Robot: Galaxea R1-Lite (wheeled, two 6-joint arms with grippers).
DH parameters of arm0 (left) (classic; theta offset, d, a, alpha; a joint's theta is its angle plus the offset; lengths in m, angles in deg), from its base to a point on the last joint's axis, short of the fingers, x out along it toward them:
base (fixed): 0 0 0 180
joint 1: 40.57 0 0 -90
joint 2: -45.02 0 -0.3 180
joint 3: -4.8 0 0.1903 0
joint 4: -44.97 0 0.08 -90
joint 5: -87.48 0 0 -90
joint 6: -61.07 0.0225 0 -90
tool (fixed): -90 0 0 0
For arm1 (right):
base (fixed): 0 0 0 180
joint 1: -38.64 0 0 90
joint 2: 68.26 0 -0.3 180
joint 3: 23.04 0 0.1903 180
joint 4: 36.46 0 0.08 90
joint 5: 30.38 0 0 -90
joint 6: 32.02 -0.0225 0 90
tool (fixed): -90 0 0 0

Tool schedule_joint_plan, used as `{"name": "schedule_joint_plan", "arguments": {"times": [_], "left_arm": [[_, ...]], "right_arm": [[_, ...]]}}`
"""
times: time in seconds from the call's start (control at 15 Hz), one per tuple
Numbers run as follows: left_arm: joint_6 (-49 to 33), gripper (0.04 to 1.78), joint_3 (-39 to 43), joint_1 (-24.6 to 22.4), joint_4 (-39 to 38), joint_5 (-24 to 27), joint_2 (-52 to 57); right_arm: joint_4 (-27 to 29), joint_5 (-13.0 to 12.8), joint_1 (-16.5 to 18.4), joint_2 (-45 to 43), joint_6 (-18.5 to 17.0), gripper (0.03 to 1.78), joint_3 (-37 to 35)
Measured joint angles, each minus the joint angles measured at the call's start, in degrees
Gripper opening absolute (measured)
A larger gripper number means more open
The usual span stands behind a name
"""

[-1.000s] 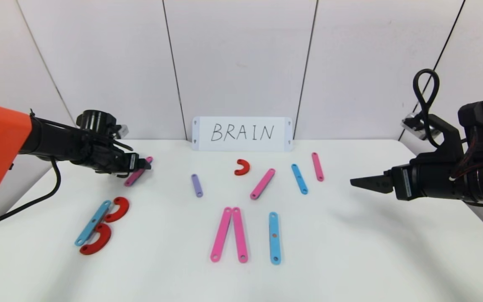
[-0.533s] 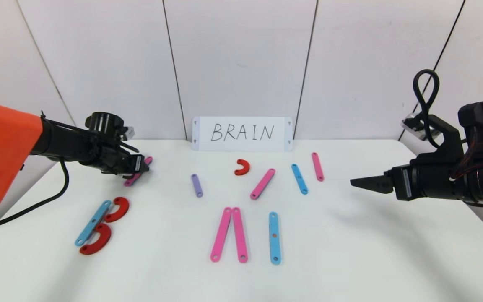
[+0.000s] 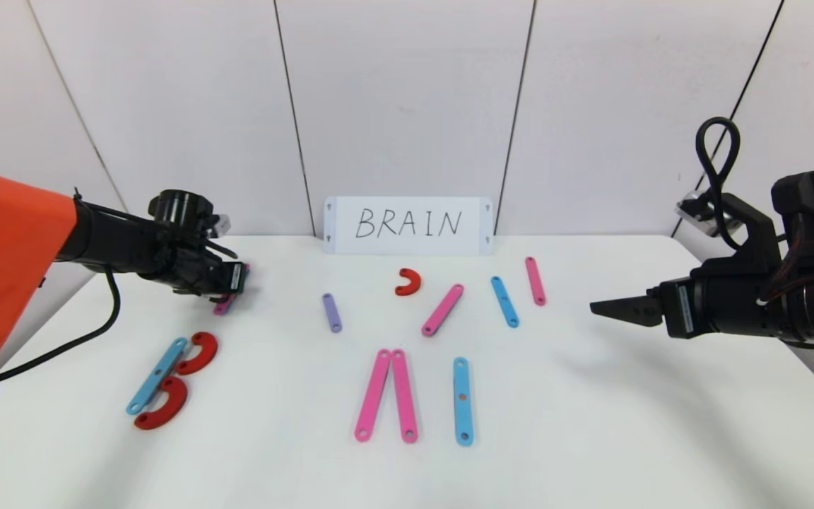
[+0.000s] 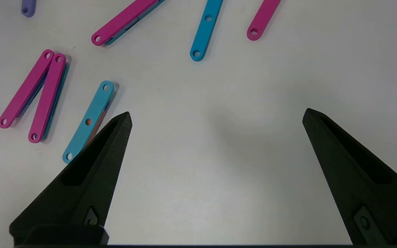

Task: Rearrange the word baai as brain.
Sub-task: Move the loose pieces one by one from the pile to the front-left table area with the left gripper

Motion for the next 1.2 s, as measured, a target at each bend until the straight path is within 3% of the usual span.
{"name": "schedule_joint_plan", "arguments": {"times": [0.2, 0.53, 1.2], "left_arm": [[-0.17, 0.30, 3.50, 1.10, 0.99, -0.93, 2.49], [-5.06, 0.30, 15.10, 4.84, 0.82, -7.01, 10.73], [-14.69, 0.30, 30.35, 12.80, 0.79, -6.66, 24.65]], "right_arm": [[0.00, -0.02, 0.02, 0.00, -0.02, 1.74, 0.00], [0.00, -0.05, 0.00, 0.06, -0.02, 1.74, 0.00], [0.00, -0.29, -0.45, 0.69, 0.00, 1.74, -0.05]]}}
